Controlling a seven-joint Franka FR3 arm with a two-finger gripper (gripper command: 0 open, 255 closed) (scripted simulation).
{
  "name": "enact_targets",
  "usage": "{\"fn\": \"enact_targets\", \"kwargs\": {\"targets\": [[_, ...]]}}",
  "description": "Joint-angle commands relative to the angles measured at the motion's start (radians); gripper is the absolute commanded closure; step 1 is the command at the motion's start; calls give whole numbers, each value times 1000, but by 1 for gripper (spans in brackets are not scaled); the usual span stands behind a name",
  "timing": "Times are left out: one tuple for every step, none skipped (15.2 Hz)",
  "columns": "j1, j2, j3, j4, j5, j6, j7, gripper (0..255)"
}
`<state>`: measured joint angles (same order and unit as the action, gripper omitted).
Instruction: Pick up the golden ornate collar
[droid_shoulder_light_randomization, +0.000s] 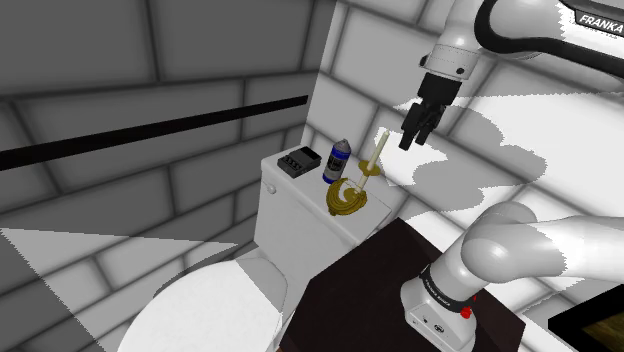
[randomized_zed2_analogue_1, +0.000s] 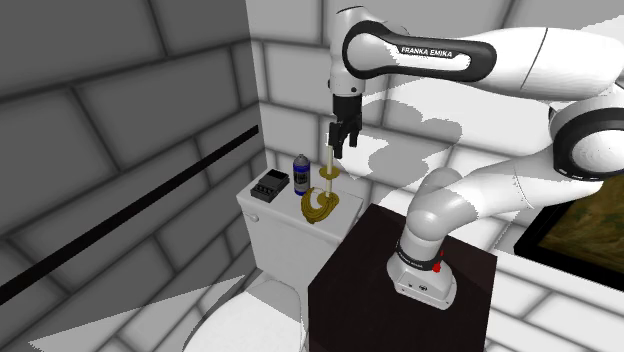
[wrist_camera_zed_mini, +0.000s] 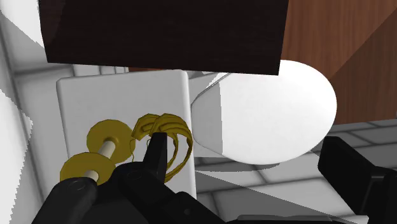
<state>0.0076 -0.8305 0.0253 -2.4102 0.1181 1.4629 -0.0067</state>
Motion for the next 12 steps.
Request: {"fn": "enact_targets", "kwargs": {"targets": [[0, 0, 0, 0, 0, 0, 0, 0], [0, 7, 0, -28, 1, 37, -6, 0], [1, 16, 0, -55, 2, 74, -12, 0], [1, 27, 0, -80, 4, 111, -18, 0], [1, 40, 0, -104, 5, 149, -24, 0], [2, 54, 0, -127, 7, 188, -30, 0], [2, 71, 0, -149, 9, 227, -37, 0], [3, 89, 1, -169, 11, 267, -43, 0], [4, 109, 1, -188, 14, 307, -50, 0], [5, 132, 1, -205, 16, 348, -56, 0], [6, 156, 1, -221, 19, 389, -63, 0], [7, 182, 1, -235, 22, 431, -70, 0]]}}
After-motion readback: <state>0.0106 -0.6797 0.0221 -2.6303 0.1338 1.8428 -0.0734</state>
